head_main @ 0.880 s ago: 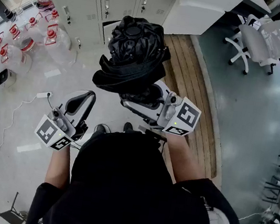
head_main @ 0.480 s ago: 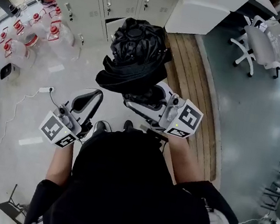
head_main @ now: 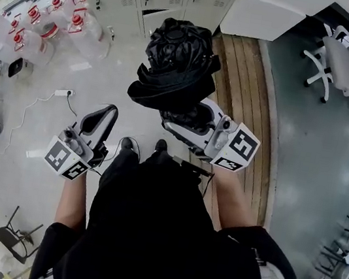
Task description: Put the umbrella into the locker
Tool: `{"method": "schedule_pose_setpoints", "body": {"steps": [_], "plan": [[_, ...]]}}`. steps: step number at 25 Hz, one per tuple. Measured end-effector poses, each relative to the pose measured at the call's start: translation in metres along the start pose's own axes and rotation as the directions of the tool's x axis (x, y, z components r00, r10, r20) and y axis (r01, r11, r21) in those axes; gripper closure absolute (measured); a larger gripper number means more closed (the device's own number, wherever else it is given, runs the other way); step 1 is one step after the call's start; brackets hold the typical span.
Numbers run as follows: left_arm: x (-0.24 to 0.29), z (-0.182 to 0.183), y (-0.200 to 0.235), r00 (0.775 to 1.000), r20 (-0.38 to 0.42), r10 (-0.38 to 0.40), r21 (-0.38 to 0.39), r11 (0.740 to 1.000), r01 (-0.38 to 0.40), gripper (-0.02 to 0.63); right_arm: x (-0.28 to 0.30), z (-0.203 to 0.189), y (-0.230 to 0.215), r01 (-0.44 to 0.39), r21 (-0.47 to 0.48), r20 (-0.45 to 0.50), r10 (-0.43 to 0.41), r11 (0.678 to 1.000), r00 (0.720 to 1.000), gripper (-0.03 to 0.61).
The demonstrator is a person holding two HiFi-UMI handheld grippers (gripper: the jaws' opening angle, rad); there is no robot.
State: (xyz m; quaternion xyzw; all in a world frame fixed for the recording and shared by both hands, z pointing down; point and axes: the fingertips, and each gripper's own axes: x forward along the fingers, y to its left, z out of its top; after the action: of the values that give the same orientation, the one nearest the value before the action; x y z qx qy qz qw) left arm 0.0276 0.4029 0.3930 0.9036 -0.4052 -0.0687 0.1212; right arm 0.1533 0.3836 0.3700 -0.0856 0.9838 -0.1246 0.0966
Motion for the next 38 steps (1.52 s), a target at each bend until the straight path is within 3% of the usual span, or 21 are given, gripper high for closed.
{"method": "schedule_pose_setpoints", "body": {"steps": [3, 8, 15, 20, 31, 38], "plan": [[-0.003, 0.003, 0.008, 0.999, 0.003, 0.049, -0.007, 0.999, -0.049, 0.594, -0.008, -0.002, -0.007, -0.02, 0.045, 0.014, 0.019, 0.999, 1.0, 0.325], [0.009, -0.003, 0.001, 0.998, -0.04, 0.046, 0.016, 0.999, -0.046, 0.594, -0.021, -0.007, -0.018, -0.022, 0.086, 0.025, 0.02, 0.996, 0.999, 0.324], [0.027, -0.001, -0.002, 0.996, -0.089, -0.024, 0.034, 0.999, 0.027, 0.595, -0.018, -0.002, -0.032, -0.021, 0.067, 0.021, 0.02, 0.998, 1.0, 0.324], [0.044, 0.019, 0.031, 0.996, -0.09, -0.019, 0.006, 1.0, 0.019, 0.595, 0.009, 0.012, -0.062, -0.01, 0.089, -0.004, 0.011, 0.996, 1.0, 0.324], [0.07, -0.013, 0.073, 0.996, -0.046, -0.076, -0.045, 0.996, 0.074, 0.595, 0.017, -0.018, -0.099, 0.039, 0.084, -0.051, -0.034, 0.996, 0.998, 0.324], [0.092, 0.03, 0.16, 0.995, 0.013, -0.096, -0.074, 0.992, 0.097, 0.595, 0.087, 0.003, -0.163, 0.074, 0.081, -0.095, -0.067, 0.994, 0.993, 0.324]]}}
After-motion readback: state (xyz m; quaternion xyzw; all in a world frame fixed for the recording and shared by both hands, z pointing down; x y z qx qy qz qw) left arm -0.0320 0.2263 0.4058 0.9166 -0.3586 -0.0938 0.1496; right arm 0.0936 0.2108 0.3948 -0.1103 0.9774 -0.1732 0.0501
